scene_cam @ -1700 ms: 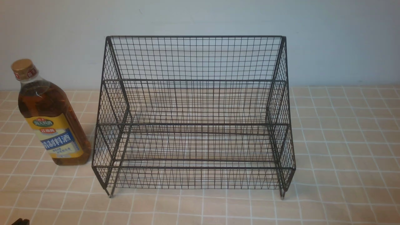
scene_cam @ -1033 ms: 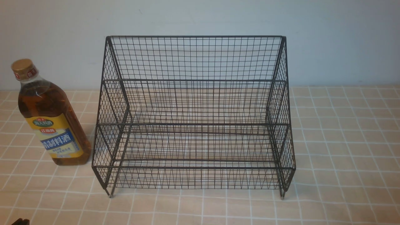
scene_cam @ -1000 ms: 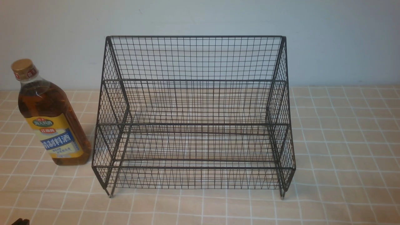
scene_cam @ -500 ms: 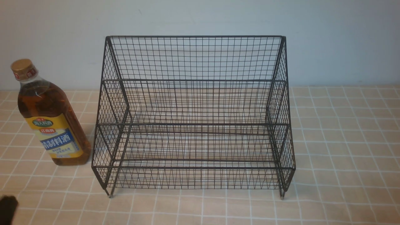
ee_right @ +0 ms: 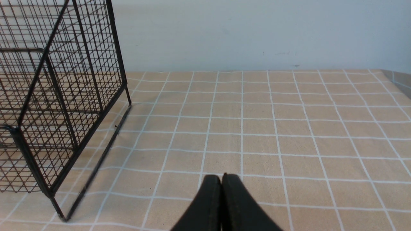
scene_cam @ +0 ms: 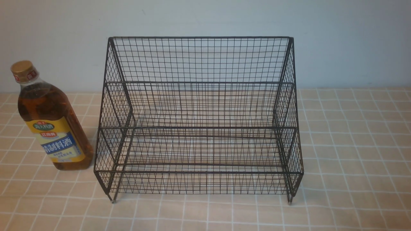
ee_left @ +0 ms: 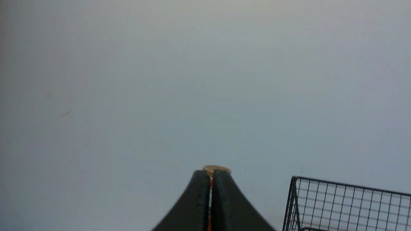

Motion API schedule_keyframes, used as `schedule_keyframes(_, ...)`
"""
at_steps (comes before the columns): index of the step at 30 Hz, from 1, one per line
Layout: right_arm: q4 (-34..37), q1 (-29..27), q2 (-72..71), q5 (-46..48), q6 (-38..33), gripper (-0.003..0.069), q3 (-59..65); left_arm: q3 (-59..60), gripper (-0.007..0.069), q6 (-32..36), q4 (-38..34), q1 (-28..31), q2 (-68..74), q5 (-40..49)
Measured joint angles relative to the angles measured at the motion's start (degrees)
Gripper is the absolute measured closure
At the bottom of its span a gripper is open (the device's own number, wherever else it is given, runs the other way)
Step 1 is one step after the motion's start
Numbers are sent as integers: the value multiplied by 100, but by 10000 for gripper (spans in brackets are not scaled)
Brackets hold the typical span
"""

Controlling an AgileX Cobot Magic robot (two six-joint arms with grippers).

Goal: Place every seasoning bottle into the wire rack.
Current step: Use the left arm to grab the condiment bottle closest to it

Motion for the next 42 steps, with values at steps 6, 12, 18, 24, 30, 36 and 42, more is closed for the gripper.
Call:
schedule_keyframes(6, 0, 0, 0, 0, 0, 673, 0, -966, 490, 38, 0, 0, 2063, -311)
schedule_keyframes(12, 0, 0, 0, 0, 0, 673, 0, -1760, 270, 155, -40, 0, 3515, -407)
schedule_keyframes(18, 0, 0, 0, 0, 0, 673, 0, -2529, 104, 149, -365, 0, 4757, -413)
schedule_keyframes(24, 0, 0, 0, 0, 0, 673, 0, -3071, 92, 160, -578, 0, 5621, -446)
schedule_keyframes(30, 0, 0, 0, 0, 0, 673, 0, -3453, 92, 226, -640, 0, 6296, -504)
schedule_keyframes(36, 0, 0, 0, 0, 0, 673, 0, -3579, 94, 675, -732, 0, 6858, -1035)
schedule_keyframes(42, 0, 0, 0, 0, 0, 673, 0, -3591, 284, 740, -747, 0, 6933, -1127)
